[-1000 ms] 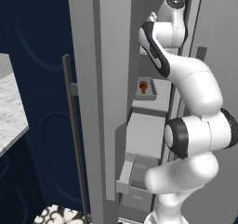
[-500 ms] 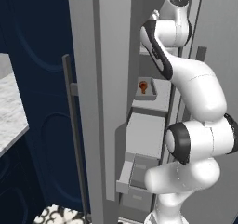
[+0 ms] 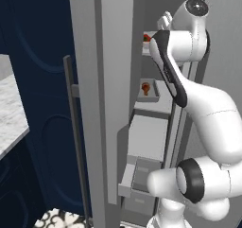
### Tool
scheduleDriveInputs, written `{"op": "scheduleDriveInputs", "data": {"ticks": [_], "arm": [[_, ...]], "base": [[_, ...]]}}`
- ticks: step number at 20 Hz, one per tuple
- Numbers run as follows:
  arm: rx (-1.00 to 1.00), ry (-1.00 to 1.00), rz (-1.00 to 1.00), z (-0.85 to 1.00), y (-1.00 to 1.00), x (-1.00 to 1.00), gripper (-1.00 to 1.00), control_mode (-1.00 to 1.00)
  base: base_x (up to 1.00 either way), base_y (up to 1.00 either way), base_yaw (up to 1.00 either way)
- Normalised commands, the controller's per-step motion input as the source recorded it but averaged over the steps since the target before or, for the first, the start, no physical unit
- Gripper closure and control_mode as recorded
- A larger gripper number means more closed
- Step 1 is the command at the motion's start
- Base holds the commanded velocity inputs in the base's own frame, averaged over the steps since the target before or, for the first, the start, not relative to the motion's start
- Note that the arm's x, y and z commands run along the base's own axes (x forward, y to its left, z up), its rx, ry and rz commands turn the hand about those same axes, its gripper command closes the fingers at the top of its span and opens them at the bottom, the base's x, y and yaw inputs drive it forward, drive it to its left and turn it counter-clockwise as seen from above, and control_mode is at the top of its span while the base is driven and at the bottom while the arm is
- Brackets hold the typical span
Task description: Take the meat container that has the chicken drumstick and place it on the second highest rack of the freezer. Then take the vegetable container that has the bell pepper and avocado and place it on the highest rack of the freezer.
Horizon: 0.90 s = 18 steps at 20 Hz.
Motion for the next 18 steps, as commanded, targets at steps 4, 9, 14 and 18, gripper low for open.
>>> {"op": "scheduleDriveInputs", "data": {"ticks": [4, 9, 14, 18], "arm": [[0.0, -0.08, 0.0, -0.01, 0.0, -0.97, -1.0, -1.0], [0.0, 0.01, 0.04, 0.03, -0.02, -0.81, -1.0, -1.0], [0.0, 0.05, 0.04, 0.17, 0.0, -0.79, -1.0, -1.0], [0.0, 0.05, 0.06, 0.07, 0.0, -0.74, -1.0, -1.0]], "base": [[0.0, 0.0, 0.0], [0.0, 0.0, 0.0], [0.0, 0.0, 0.0], [0.0, 0.0, 0.0]]}}
